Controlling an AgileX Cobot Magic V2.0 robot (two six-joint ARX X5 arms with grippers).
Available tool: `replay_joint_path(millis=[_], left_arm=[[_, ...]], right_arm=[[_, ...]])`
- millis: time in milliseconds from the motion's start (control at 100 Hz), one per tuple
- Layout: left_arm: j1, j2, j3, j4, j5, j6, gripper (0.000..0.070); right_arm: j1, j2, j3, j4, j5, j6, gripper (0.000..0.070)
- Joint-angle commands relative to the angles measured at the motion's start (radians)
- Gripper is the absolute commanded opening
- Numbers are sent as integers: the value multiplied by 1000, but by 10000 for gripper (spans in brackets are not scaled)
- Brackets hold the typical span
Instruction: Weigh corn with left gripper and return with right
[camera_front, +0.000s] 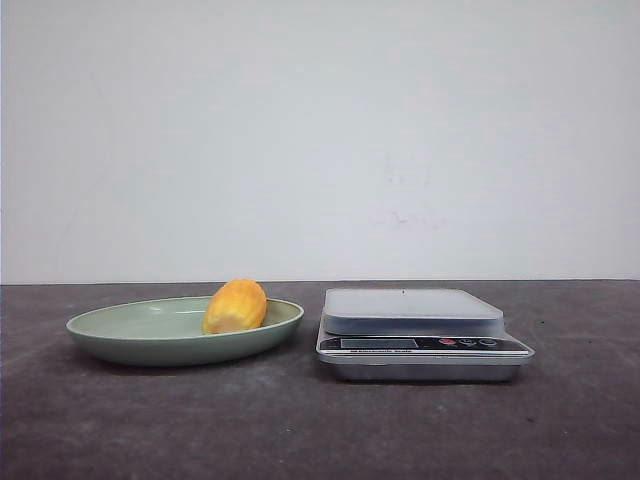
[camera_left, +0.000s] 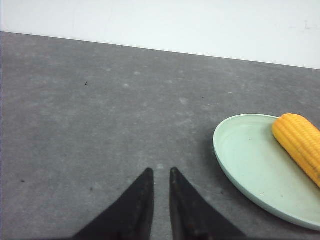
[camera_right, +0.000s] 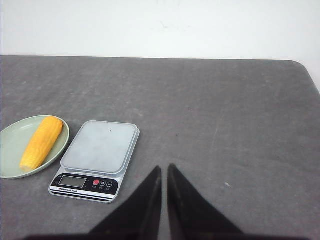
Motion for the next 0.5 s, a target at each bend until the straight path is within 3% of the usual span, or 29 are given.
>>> replay_joint_path(millis=[0,390,490], left_arm=[[1,-1,-18,-5,2,17,12],[1,-1,-18,-5,2,17,12],[1,-1,-18,-5,2,17,12]], right_arm=[[3,0,16,11,1,11,12],[3,0,16,11,1,10,12],[-34,-9,7,80,47,-60,12]])
